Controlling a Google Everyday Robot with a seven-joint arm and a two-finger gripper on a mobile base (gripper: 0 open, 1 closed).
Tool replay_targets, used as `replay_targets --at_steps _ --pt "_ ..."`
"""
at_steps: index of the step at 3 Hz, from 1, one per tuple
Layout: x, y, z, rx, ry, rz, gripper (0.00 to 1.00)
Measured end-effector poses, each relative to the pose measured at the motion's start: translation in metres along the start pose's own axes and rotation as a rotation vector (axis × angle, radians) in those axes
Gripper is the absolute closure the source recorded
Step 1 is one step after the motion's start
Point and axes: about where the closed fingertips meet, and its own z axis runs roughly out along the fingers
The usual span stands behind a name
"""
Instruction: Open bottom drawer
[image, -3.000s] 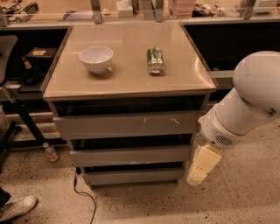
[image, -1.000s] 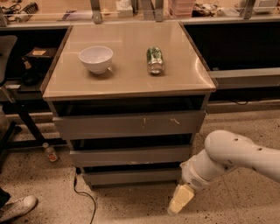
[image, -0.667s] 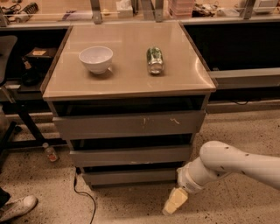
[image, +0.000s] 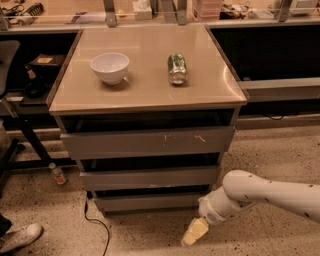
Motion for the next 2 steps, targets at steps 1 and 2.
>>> replay_targets --at_steps 1,2 --pt "0.003 -0.002 0.015 -0.015 -0.028 0.008 0.00" --pt "0.008 -0.021 0.045 -0.038 -0.091 0.034 0.00"
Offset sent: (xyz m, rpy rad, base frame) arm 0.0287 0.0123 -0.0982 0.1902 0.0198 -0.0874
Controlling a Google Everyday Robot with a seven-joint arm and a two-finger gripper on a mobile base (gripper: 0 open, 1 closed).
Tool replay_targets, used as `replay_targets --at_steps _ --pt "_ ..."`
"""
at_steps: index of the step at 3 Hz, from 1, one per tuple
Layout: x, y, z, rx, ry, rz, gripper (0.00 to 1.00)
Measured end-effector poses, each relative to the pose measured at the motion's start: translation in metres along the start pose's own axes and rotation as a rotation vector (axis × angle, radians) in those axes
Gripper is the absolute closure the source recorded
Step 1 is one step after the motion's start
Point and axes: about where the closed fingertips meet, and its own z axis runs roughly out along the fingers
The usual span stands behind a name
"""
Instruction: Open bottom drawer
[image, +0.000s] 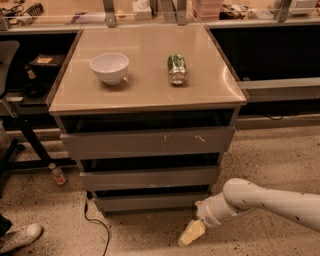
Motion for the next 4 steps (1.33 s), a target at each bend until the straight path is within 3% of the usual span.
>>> replay_targets --at_steps 2,4 --pt "0.002 -0.053 0.057 -0.040 -0.087 0.017 0.00" --pt "-0.002 -0.058 0.069 -0.026 -0.113 0.008 0.00"
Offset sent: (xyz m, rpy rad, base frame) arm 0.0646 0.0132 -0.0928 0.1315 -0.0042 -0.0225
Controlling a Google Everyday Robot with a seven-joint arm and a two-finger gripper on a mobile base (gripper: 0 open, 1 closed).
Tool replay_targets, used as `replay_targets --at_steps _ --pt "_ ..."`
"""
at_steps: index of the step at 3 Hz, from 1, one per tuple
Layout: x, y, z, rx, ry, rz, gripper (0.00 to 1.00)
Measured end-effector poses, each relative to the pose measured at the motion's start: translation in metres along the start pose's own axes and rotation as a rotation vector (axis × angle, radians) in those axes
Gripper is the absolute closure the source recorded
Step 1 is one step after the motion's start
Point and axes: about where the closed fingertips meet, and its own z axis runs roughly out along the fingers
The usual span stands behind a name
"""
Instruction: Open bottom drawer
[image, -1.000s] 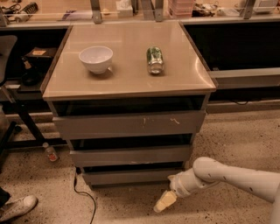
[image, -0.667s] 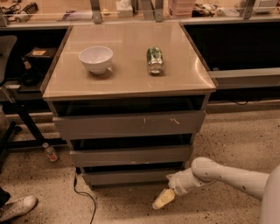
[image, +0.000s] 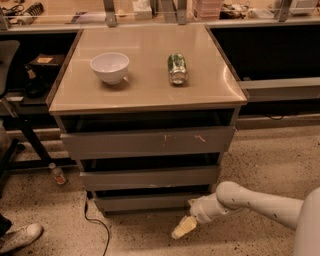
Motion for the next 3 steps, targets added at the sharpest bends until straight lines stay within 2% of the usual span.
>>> replay_targets --at_steps 1,2,3 --pt "-0.013 -0.018 0.023 0.010 -0.058 -0.013 0.00" --pt "-0.041 -0.059 0.053 0.027 -0.108 -0.058 0.00" --pt "-0.039 -0.059 0.058 0.027 -0.121 -0.059 0.00"
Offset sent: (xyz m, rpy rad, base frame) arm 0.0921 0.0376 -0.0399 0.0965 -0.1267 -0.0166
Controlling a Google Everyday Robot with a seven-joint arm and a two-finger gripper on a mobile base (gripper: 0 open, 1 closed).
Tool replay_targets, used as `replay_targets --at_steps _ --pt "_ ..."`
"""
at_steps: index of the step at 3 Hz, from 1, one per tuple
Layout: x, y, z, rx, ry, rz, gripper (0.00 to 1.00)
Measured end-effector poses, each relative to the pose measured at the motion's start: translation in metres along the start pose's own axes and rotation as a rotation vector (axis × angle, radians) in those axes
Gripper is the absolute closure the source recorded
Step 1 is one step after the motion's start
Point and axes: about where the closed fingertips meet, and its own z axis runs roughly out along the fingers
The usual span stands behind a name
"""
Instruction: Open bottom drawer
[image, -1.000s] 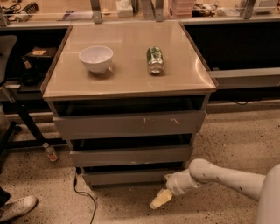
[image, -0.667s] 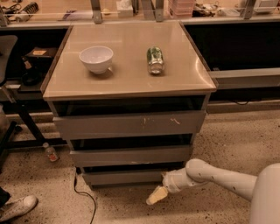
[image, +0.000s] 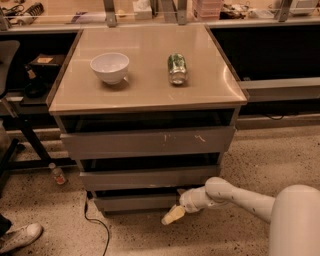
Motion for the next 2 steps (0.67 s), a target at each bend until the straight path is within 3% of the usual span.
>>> replay_targets --at_steps 2 --pt "0.005 -0.029 0.008 0.061 -0.059 -0.009 0.00"
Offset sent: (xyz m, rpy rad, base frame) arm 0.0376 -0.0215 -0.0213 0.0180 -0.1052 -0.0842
